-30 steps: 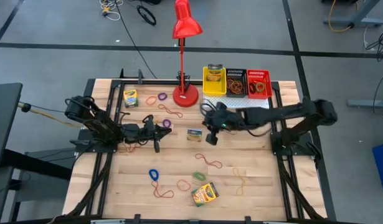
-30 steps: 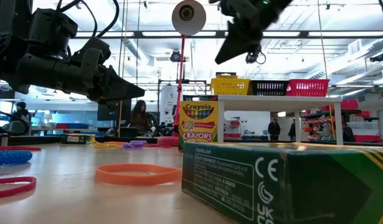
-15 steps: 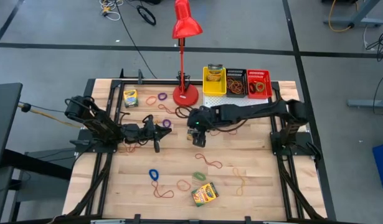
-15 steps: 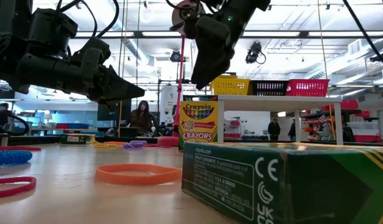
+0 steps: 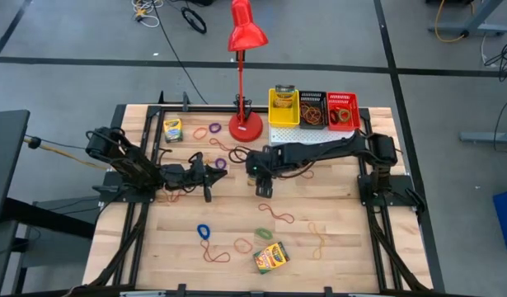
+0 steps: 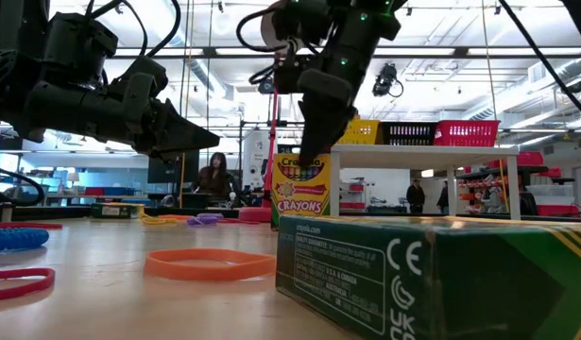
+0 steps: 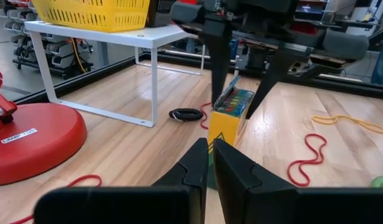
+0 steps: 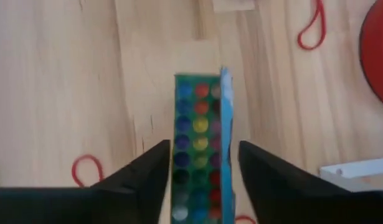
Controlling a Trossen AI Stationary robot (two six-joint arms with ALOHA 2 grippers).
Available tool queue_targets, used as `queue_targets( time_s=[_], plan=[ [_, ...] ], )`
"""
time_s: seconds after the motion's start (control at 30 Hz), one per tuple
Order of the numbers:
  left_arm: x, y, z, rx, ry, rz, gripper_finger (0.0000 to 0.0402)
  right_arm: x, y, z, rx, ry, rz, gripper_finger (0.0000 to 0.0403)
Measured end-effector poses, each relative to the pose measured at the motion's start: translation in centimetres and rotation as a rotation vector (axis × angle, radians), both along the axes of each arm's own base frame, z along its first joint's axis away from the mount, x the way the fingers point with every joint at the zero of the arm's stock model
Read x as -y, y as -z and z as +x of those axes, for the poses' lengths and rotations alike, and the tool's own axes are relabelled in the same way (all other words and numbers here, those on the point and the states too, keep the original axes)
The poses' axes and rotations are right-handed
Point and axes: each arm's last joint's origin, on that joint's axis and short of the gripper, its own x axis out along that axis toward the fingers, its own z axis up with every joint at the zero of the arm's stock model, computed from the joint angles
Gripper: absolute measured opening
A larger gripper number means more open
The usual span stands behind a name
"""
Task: Pick & Place Office Desk Supplies
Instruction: Put the crayon box into the yellow bin on the shelf
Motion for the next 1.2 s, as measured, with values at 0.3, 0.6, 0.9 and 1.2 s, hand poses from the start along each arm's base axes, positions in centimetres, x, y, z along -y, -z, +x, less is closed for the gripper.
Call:
queue_targets(
  time_s=[0.3, 0.6, 0.9, 1.2],
  plan=[
    [0.0, 0.0, 0.0, 0.000, 0.000, 0.000, 0.0032, -0.6, -2.2, -1.1, -0.010, -0.090, -0.028, 0.0082],
    [0.0, 0.0, 0.0, 0.000, 0.000, 0.000, 0.0032, 2.0, -16.3, -6.4, 0.145, -0.159, -0.226, 0.0100],
    [0.0, 0.0, 0.0, 0.001, 0.000, 0.000, 0.0032, 10.1, -21.3, -10.5, 0.170, -0.114, -0.372, 0.0095],
    [0.0, 0.0, 0.0, 0.000, 0.000, 0.000, 0.0032, 14.7, -20.1, -12.3, 0.119, -0.102, -0.326, 0.0096]
  ],
)
